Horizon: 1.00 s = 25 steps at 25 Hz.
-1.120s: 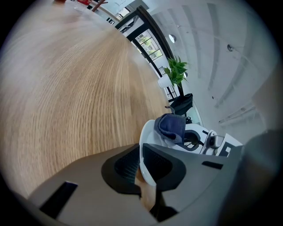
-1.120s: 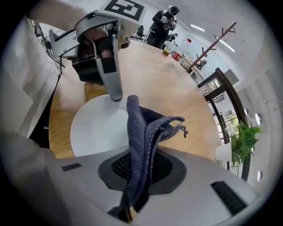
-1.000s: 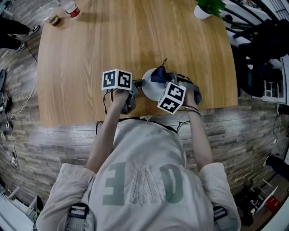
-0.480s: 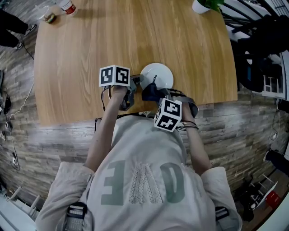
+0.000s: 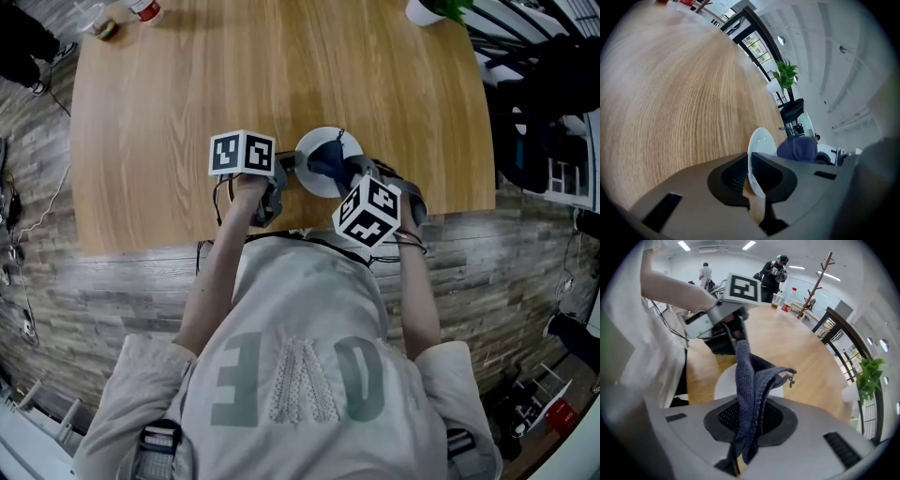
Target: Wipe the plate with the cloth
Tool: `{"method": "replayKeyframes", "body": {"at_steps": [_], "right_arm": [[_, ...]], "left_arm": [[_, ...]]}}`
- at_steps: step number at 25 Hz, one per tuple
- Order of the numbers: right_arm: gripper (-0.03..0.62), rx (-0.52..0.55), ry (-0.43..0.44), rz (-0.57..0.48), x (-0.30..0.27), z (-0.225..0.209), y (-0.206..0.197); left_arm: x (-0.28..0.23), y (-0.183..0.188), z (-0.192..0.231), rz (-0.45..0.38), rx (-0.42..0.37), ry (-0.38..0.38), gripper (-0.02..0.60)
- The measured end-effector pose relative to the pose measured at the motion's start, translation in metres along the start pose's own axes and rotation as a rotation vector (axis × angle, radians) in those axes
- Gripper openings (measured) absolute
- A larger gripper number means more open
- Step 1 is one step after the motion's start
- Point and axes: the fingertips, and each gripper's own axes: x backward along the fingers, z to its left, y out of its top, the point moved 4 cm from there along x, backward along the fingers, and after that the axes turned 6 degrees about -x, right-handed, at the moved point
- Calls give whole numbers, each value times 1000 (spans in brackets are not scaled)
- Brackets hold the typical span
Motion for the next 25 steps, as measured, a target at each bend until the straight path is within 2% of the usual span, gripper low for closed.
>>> {"method": "replayKeyframes", "body": {"at_steps": [3,8,13,20,25], "right_arm": [[57,17,-71,13,-10,-36,12],[57,51,-105,25,-33,-61,29],[57,90,-90,57,-46,-53,27],[57,92,-80,52,-50,-41,27],[57,176,-62,69,-50,-21,26]], "left_arm": [[0,-1,-1,2,6,-2,31],[-1,-1,0,7,10,-4,31],[-1,-1,-4,7,12,-5,31],[0,-2,0,7,18,-7,31],[0,-1,0,1,16,-3,31]]}}
